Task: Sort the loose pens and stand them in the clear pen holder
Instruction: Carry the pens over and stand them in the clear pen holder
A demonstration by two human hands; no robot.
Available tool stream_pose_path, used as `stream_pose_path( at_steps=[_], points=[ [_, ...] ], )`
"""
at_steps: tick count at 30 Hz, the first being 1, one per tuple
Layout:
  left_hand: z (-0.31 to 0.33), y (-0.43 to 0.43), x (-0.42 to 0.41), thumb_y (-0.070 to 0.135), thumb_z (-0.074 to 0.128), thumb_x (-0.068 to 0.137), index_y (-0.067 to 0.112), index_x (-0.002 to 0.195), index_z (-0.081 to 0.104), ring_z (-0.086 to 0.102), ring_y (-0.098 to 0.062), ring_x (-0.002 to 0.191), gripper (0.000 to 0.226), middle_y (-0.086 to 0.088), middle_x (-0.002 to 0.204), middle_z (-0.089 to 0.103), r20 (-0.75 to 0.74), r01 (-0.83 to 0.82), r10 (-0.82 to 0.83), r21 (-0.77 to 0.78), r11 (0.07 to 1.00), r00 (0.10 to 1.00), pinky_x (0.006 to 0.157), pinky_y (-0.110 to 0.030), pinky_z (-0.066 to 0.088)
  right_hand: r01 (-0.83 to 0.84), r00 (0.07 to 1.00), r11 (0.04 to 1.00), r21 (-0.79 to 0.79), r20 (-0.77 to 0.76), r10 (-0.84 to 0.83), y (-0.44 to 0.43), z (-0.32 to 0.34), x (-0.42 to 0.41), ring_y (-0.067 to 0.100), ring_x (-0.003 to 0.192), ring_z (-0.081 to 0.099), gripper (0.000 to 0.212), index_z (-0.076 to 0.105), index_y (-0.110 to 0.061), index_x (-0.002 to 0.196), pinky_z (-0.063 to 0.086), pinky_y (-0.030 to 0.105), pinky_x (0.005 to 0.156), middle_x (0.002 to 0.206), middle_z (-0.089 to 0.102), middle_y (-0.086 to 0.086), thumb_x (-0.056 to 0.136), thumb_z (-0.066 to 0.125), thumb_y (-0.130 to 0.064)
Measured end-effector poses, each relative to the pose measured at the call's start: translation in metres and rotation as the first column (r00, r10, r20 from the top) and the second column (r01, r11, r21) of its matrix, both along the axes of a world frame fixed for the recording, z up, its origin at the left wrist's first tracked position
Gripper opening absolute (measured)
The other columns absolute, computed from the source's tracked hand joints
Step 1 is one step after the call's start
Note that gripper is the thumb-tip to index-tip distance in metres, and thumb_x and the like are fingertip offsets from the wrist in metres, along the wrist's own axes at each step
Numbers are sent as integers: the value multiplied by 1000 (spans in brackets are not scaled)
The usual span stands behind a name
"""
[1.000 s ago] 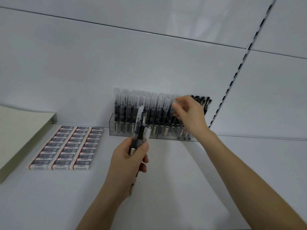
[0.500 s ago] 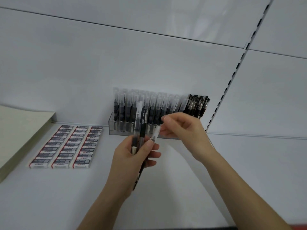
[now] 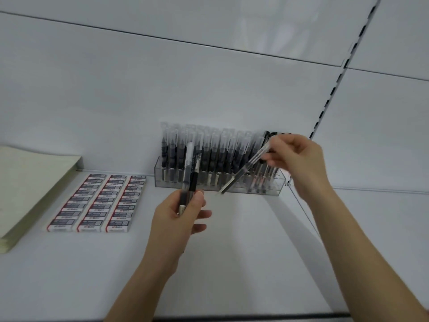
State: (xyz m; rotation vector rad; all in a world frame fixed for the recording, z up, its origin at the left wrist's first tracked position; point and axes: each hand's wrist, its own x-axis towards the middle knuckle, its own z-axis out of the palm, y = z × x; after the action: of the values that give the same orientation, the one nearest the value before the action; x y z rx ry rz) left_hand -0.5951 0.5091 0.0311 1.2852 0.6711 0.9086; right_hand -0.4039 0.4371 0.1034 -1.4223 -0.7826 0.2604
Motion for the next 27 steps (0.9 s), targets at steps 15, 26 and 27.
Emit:
stream_pose_path(
  at_steps=[15, 26, 27],
  points=[
    [-2, -4, -4, 23, 54, 88, -14, 96, 49, 25, -7, 39, 38, 0, 53, 28, -77, 22, -19, 36, 999, 997, 38, -20, 21, 305, 842, 949, 78, 442, -307, 29, -5, 24, 14, 82, 63, 18, 67, -10, 104, 47, 10, 74, 92, 64, -6, 89, 59, -18],
    [-3, -3, -3, 20, 54, 89, -11, 93, 56, 30, -16, 48, 31, -11, 66, 34, -65, 9, -6, 44, 999, 998, 44, -23, 24, 286, 819, 955, 83, 496, -289, 36, -2, 24, 15, 82, 63, 19, 67, -9, 105, 46, 9, 74, 91, 64, -2, 89, 59, -17],
    [-4, -4, -3, 19, 54, 89, -12, 93, 55, 30, -15, 48, 31, -11, 65, 35, -64, 17, -14, 40, 999, 998, 43, -22, 24, 281, 822, 957, 74, 497, -279, 36, -2, 24, 16, 82, 64, 19, 67, -9, 105, 47, 11, 75, 91, 64, -2, 90, 59, -17]
  ],
)
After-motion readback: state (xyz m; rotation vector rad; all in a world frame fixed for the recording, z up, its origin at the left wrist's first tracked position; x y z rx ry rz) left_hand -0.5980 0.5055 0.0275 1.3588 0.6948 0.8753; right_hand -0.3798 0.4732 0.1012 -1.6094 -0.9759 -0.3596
